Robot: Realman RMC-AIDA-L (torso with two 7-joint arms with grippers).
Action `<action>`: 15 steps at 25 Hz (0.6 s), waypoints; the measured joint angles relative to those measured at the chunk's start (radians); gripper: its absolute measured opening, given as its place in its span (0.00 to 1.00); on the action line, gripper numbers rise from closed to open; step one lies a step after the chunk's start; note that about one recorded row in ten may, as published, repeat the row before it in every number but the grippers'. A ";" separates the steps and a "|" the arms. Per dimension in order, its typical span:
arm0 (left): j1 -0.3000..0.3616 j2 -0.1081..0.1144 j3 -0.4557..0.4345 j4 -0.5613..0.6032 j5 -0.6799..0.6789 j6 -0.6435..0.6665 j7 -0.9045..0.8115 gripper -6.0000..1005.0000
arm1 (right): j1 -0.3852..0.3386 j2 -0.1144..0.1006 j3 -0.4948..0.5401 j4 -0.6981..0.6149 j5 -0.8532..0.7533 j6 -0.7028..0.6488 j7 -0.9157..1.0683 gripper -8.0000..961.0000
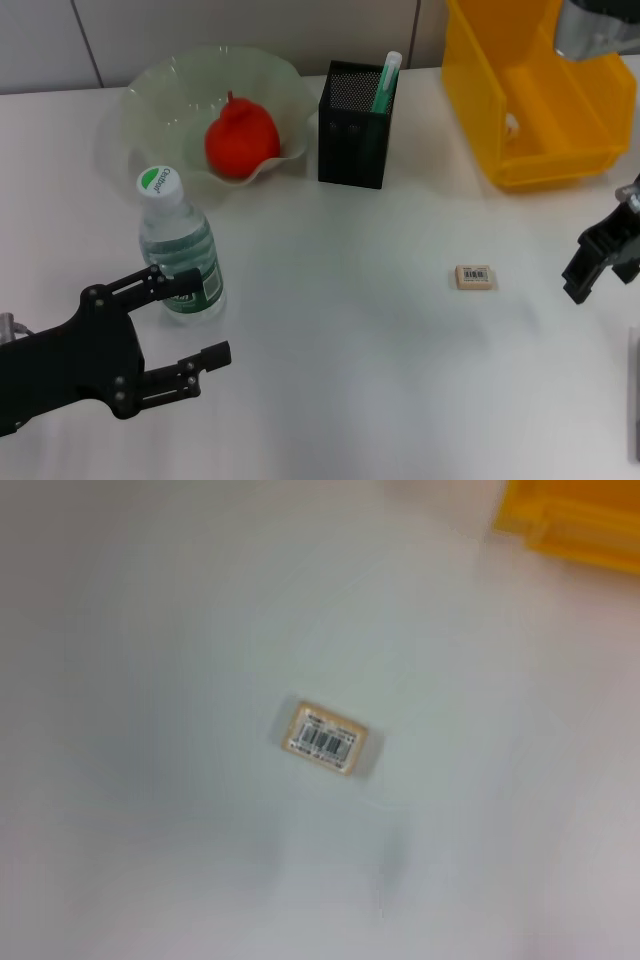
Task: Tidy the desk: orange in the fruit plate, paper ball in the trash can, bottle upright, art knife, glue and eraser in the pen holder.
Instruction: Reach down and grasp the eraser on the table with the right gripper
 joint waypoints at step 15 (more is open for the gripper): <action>-0.007 -0.003 0.002 0.001 0.000 -0.006 -0.009 0.78 | 0.013 0.032 -0.002 0.185 0.008 0.290 -0.039 0.59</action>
